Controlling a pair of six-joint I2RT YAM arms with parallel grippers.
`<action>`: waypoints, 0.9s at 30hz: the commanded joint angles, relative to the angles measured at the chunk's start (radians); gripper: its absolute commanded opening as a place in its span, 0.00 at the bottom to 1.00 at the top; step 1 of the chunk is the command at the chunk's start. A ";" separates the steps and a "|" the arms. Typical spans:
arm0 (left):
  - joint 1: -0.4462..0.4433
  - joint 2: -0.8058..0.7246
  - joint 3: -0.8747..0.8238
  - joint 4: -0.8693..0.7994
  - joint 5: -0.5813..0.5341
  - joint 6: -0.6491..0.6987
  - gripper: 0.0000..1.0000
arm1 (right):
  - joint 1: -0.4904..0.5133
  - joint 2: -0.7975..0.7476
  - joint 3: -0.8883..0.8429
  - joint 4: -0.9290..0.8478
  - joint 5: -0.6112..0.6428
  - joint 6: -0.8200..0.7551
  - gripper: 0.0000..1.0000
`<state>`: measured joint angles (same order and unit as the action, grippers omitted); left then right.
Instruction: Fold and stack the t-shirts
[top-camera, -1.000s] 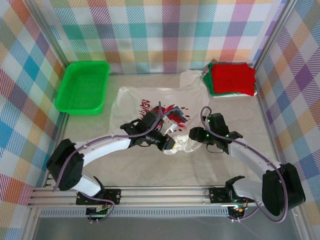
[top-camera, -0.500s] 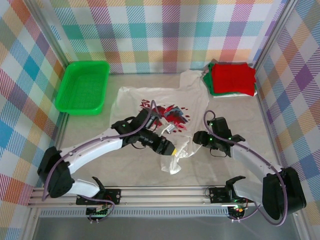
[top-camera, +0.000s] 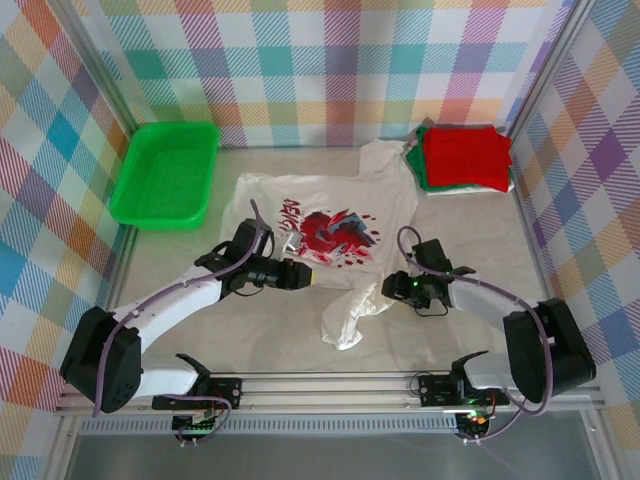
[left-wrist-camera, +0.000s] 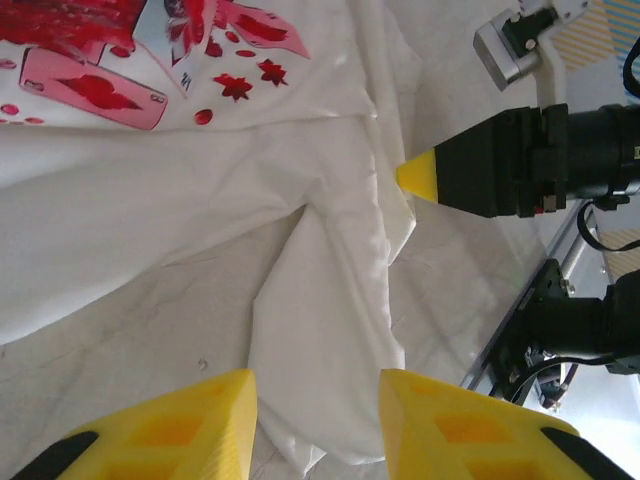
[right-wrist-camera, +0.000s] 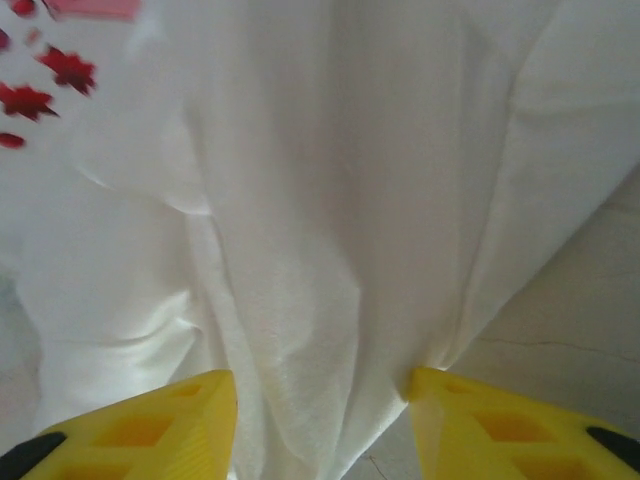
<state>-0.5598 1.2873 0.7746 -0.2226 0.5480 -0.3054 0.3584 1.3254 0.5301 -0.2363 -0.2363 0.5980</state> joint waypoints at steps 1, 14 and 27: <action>-0.016 0.007 0.003 0.051 -0.007 0.046 0.40 | -0.001 0.044 0.004 0.061 -0.073 -0.005 0.33; -0.002 0.024 -0.055 0.069 -0.232 0.044 0.36 | -0.165 -0.161 0.082 -0.260 0.186 -0.065 0.00; 0.088 0.190 0.043 0.029 -0.190 0.034 0.41 | -0.245 -0.040 0.194 -0.285 0.104 -0.133 0.24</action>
<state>-0.4679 1.4910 0.7464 -0.1764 0.2871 -0.2916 0.1181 1.2922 0.6762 -0.4980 -0.0925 0.4847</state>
